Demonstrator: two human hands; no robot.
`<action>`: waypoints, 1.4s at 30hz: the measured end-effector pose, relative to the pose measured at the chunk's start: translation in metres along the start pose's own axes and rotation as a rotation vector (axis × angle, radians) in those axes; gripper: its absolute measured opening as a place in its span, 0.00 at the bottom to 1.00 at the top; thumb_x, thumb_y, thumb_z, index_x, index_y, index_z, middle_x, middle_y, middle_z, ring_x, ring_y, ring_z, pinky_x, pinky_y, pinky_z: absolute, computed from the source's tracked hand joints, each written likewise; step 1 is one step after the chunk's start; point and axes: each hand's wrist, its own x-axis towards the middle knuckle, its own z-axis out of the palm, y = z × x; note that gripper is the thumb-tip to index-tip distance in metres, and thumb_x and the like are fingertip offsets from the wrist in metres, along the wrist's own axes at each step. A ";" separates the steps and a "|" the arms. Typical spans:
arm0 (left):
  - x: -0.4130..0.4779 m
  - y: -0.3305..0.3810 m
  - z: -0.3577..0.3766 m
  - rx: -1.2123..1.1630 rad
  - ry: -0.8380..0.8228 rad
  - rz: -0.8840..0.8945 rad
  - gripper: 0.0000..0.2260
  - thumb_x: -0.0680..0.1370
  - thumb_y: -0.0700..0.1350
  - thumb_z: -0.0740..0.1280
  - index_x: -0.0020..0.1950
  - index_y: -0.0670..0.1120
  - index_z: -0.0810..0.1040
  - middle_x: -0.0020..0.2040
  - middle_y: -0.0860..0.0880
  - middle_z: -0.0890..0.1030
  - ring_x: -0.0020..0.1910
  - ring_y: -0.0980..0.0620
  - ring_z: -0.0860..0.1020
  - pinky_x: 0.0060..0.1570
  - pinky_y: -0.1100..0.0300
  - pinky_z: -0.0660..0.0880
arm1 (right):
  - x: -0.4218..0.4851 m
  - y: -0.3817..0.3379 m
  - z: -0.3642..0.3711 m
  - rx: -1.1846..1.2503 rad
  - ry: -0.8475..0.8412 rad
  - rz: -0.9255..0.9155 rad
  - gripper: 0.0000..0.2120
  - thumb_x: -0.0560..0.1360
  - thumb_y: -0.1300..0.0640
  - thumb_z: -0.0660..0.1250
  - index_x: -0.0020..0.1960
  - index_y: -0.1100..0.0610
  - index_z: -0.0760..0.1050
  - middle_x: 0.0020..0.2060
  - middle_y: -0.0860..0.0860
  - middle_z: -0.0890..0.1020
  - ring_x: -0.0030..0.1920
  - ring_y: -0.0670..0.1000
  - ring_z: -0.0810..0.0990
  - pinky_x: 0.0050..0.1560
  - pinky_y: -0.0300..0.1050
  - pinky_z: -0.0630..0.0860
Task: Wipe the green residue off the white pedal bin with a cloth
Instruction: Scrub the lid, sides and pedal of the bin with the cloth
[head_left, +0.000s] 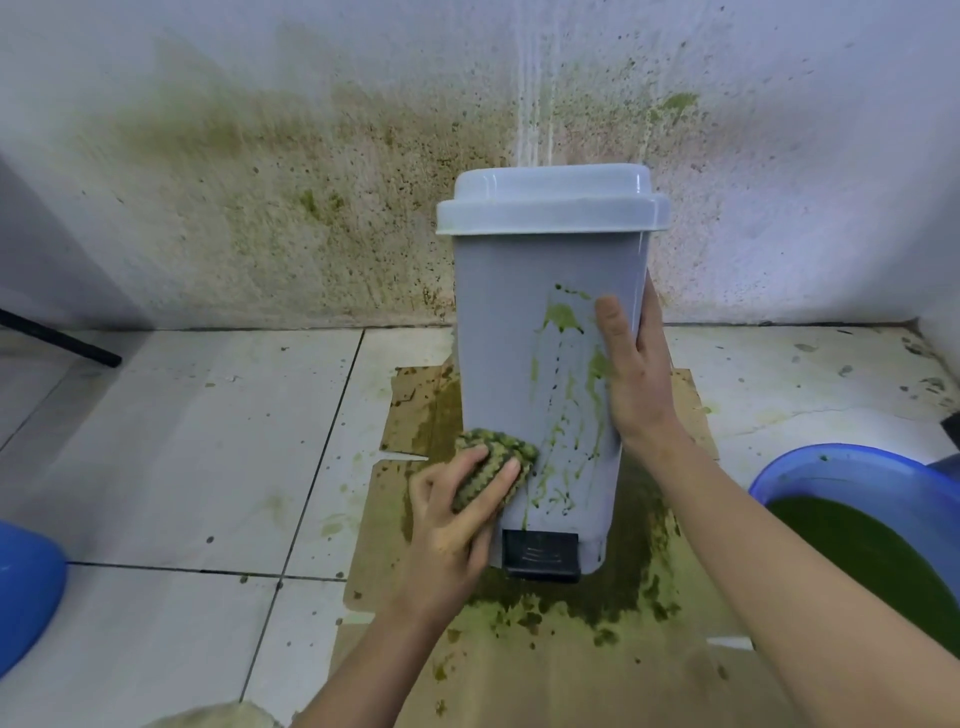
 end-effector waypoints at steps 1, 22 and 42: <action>-0.011 -0.001 -0.002 -0.006 -0.038 -0.002 0.18 0.83 0.42 0.60 0.72 0.54 0.71 0.71 0.52 0.66 0.58 0.39 0.72 0.61 0.54 0.70 | -0.003 0.001 0.000 0.005 0.001 0.003 0.36 0.74 0.38 0.65 0.77 0.50 0.60 0.68 0.52 0.74 0.65 0.52 0.77 0.63 0.58 0.76; 0.027 0.009 -0.014 0.081 -0.158 0.137 0.18 0.80 0.36 0.62 0.69 0.49 0.73 0.66 0.48 0.71 0.48 0.38 0.76 0.62 0.64 0.58 | -0.006 0.001 0.001 -0.022 -0.024 -0.011 0.43 0.71 0.33 0.67 0.79 0.47 0.55 0.73 0.48 0.69 0.69 0.47 0.73 0.66 0.54 0.75; -0.010 0.022 -0.038 -0.030 -0.535 -0.122 0.25 0.69 0.28 0.72 0.60 0.52 0.81 0.61 0.54 0.71 0.51 0.50 0.67 0.40 0.55 0.77 | -0.020 0.004 0.008 -0.024 0.024 -0.038 0.41 0.73 0.43 0.69 0.79 0.51 0.54 0.71 0.50 0.71 0.65 0.43 0.76 0.61 0.43 0.77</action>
